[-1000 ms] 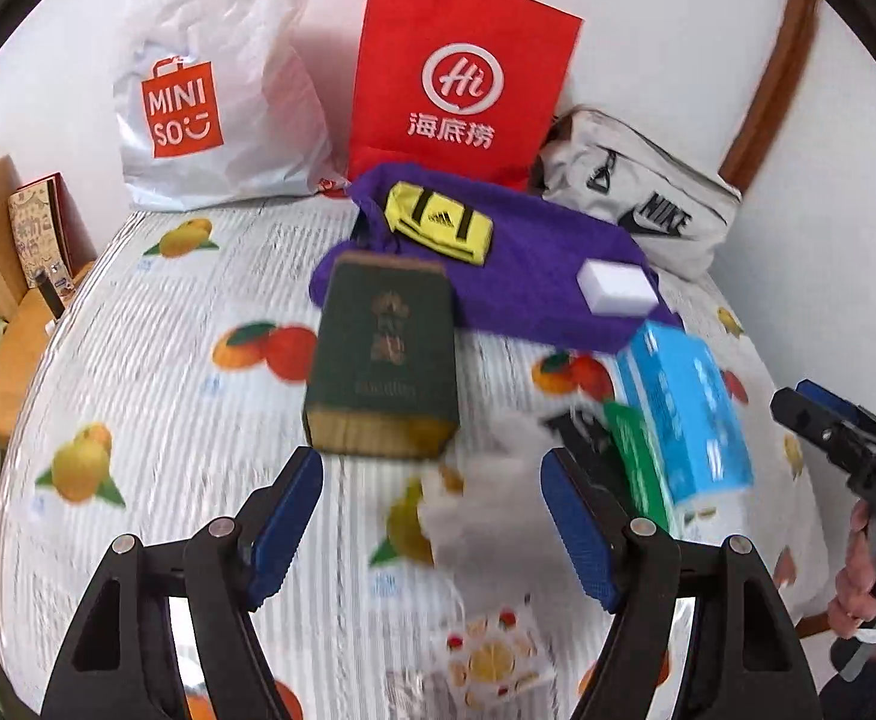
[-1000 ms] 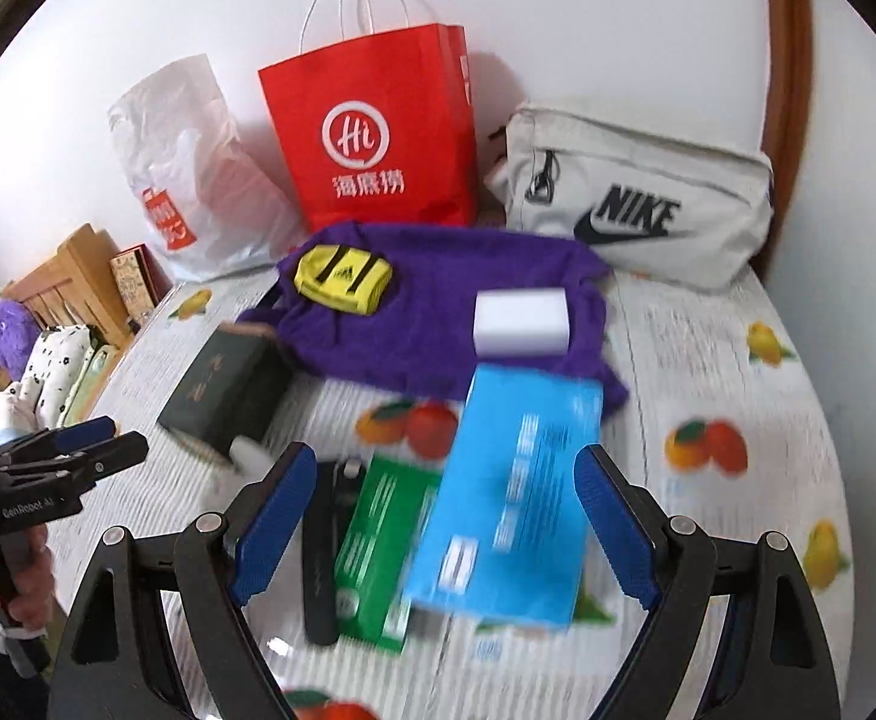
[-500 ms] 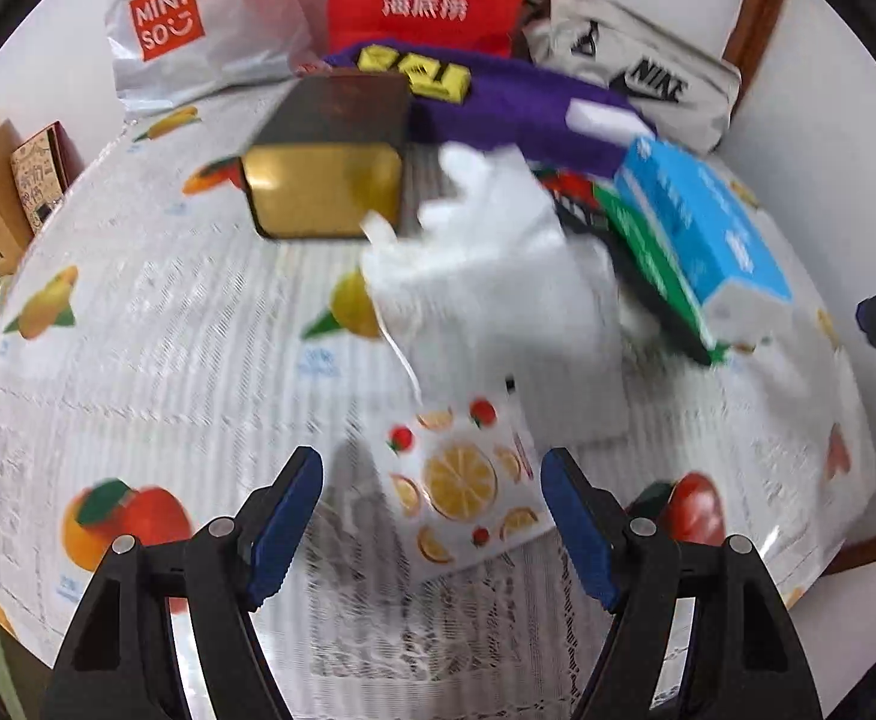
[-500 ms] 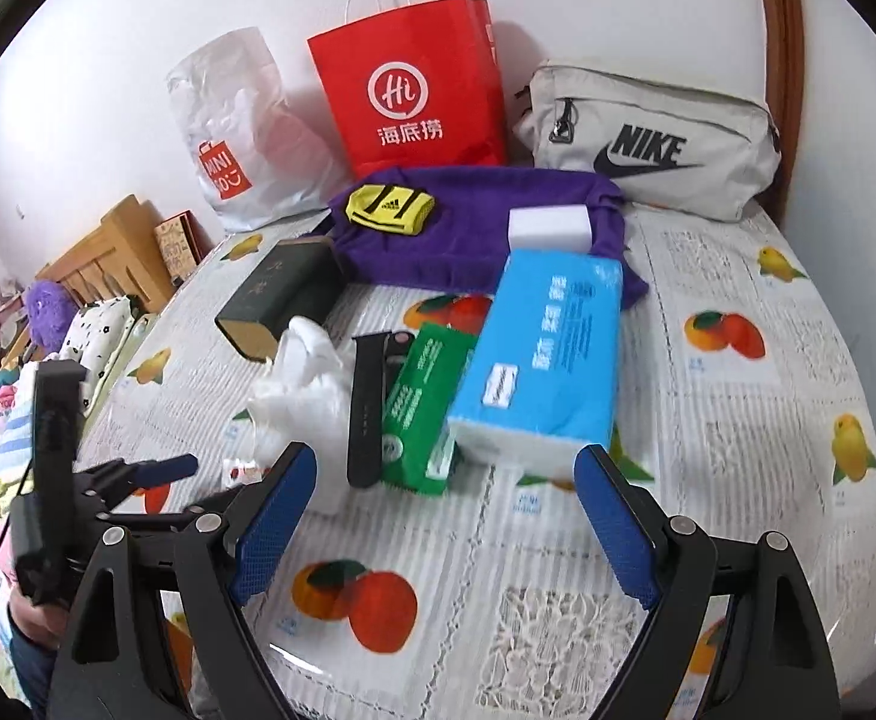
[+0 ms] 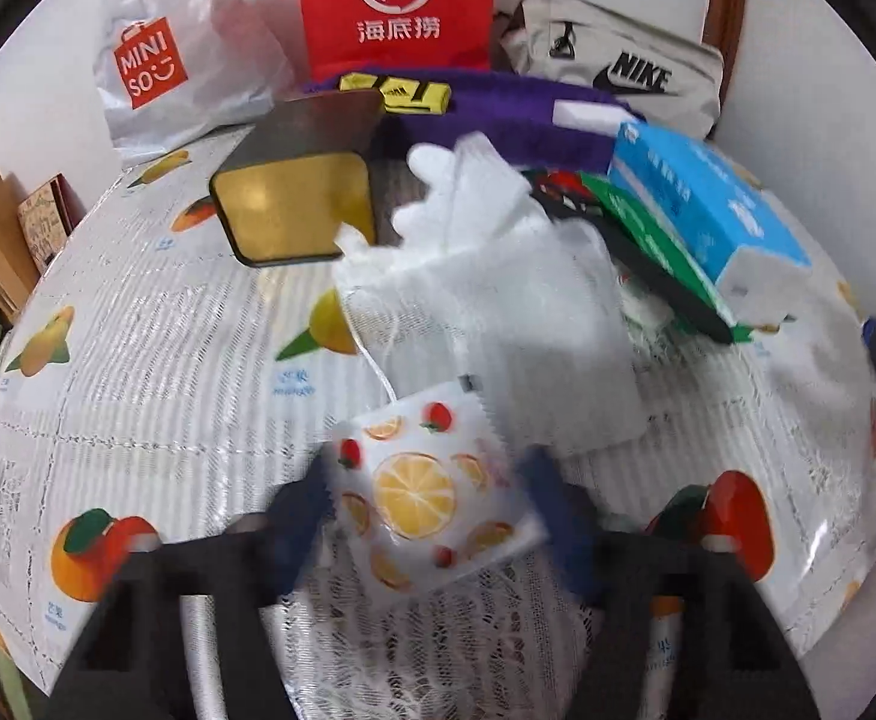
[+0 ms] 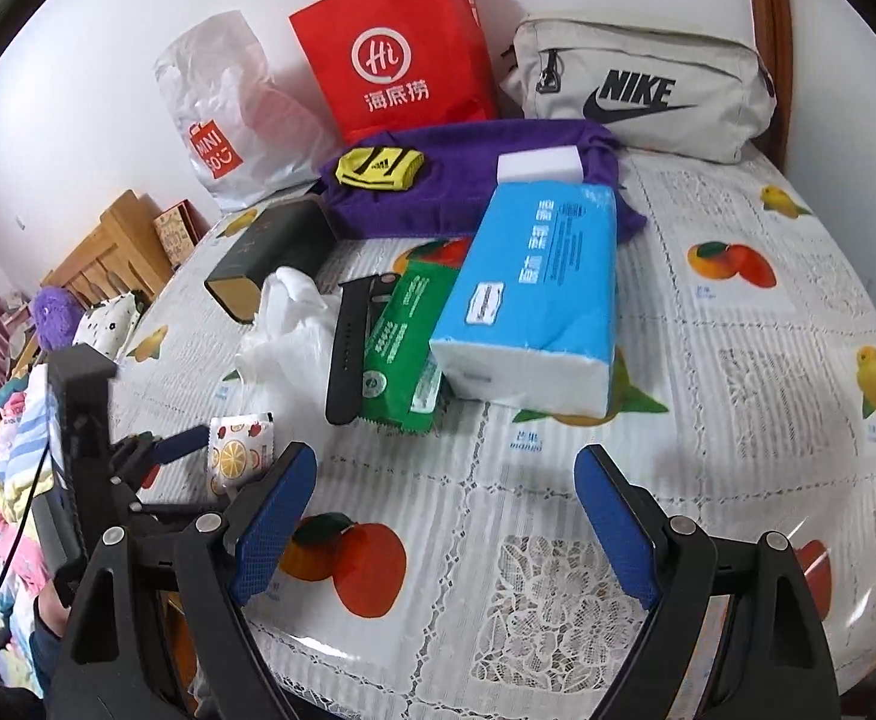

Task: Organize soft objects
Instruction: 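Grasp the orange-print snack packet with the left gripper while the right moves toward the black watch strap, then grasp the black watch strap with the right gripper while the left holds the snack packet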

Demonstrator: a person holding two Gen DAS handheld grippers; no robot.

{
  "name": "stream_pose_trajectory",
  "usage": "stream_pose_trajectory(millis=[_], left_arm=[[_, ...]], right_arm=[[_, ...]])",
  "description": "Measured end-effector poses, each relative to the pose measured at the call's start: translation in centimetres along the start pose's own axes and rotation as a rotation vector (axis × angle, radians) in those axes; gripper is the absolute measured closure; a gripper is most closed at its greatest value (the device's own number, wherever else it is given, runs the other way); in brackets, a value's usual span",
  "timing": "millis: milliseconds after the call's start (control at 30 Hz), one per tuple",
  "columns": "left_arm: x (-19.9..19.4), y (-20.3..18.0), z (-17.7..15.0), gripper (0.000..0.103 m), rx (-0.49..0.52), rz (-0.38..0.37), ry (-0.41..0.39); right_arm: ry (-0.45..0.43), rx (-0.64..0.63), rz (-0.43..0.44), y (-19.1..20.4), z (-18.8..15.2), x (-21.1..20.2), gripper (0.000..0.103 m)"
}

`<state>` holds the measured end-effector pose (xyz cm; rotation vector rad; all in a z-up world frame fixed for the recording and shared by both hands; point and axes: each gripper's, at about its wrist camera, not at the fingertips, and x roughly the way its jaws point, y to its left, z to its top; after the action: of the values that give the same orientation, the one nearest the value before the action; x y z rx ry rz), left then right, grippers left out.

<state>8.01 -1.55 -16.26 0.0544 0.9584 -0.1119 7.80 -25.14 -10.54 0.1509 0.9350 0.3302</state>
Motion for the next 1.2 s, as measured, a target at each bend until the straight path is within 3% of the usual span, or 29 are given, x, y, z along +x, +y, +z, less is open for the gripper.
stream_pose_trajectory(millis=[200, 400, 700, 767, 900, 1067, 1200], left_arm=[[-0.6, 1.9, 0.3, 0.057, -0.042, -0.081, 0.008], [-1.4, 3.6, 0.6, 0.058, -0.084, -0.116, -0.006], [-2.4, 5.4, 1.1, 0.058, -0.098, -0.122, -0.040], [-2.3, 5.9, 1.1, 0.058, -0.102, -0.127, -0.038], [-2.2, 6.9, 1.2, 0.058, -0.123, -0.132, -0.033], [-1.8, 7.7, 1.5, 0.058, -0.136, -0.149, -0.029], [-1.5, 7.7, 1.8, 0.058, -0.131, -0.160, -0.025]], right_arm=[[0.006, -0.013, 0.013, 0.6, 0.0, 0.3, 0.016], [0.017, -0.033, 0.020, 1.7, -0.1, 1.0, 0.016], [0.029, -0.085, 0.030, 4.1, 0.8, 2.7, 0.017], [0.030, -0.107, 0.034, 4.6, 1.1, 3.3, 0.020], [0.063, -0.126, 0.022, 5.4, 1.8, 5.0, 0.039], [0.085, -0.164, -0.004, 6.5, 2.6, 6.8, 0.045], [0.126, -0.183, -0.024, 7.1, 3.0, 8.6, 0.070]])
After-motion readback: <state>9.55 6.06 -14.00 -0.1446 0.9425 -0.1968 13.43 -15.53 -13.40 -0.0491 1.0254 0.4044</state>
